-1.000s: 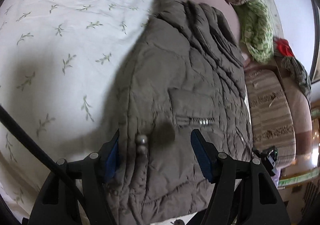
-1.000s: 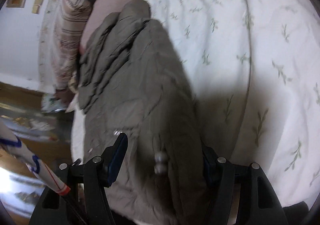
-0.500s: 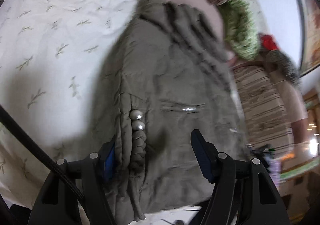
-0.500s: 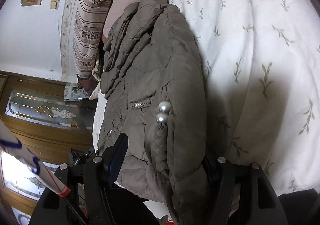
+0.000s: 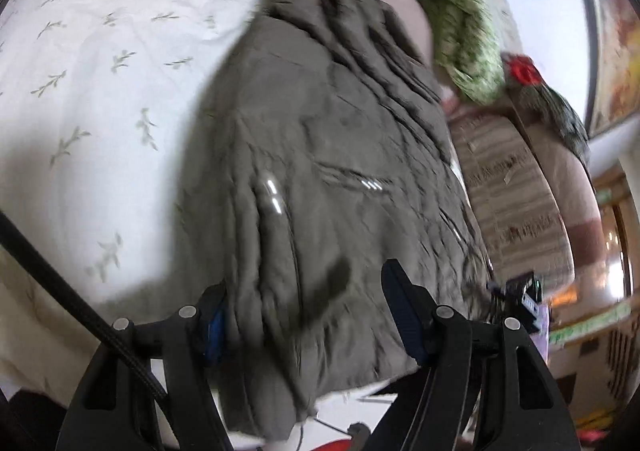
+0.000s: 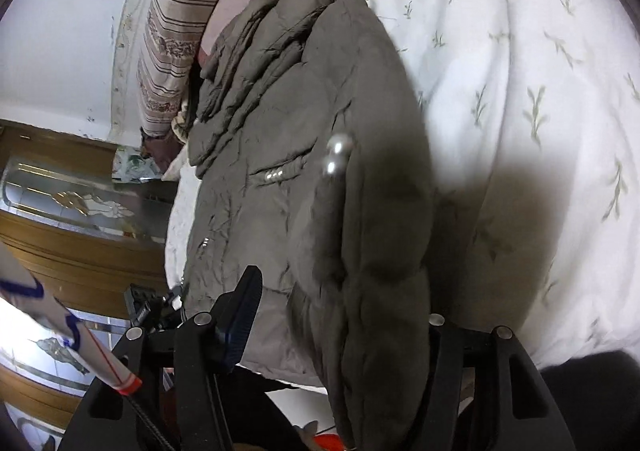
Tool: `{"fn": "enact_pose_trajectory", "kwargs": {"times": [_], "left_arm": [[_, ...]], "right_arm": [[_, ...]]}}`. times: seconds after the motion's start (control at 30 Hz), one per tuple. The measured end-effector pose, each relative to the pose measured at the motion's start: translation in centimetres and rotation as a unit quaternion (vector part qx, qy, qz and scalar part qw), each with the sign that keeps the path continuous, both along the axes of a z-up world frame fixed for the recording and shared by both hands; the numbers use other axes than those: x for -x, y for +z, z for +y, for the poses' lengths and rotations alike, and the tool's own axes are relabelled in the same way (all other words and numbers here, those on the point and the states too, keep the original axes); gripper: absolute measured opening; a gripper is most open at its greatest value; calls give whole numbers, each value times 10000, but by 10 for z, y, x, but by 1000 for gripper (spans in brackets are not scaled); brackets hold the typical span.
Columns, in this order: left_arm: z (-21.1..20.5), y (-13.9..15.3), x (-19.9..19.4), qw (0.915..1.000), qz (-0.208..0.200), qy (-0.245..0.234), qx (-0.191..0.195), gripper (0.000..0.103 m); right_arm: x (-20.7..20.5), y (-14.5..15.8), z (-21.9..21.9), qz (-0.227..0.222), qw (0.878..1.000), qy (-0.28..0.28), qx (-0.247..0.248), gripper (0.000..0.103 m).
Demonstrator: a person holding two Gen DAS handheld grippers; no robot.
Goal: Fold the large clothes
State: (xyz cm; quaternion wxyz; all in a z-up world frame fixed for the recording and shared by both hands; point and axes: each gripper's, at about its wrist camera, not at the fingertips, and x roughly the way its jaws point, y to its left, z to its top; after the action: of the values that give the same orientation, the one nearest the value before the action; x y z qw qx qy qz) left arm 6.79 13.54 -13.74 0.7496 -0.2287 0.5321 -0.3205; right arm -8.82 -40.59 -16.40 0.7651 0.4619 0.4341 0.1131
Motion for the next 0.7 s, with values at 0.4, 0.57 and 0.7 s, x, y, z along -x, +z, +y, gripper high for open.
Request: {"fn": "enact_pose_trajectory", "kwargs": {"times": [0.4,0.57,0.7], "left_arm": [[-26,-18,3,9968,225,463,-614,53],[-38,7,11,9870,-36,524,-1519,21],[-34,51,23,9870,-489,670,-1380,17]], "right_arm": [[-2,-16,32,260,9988,168,380,58],[-2,-19,43,564,9952,-77,793,26],[6,10,40,284,9959,-201,836,17]]}}
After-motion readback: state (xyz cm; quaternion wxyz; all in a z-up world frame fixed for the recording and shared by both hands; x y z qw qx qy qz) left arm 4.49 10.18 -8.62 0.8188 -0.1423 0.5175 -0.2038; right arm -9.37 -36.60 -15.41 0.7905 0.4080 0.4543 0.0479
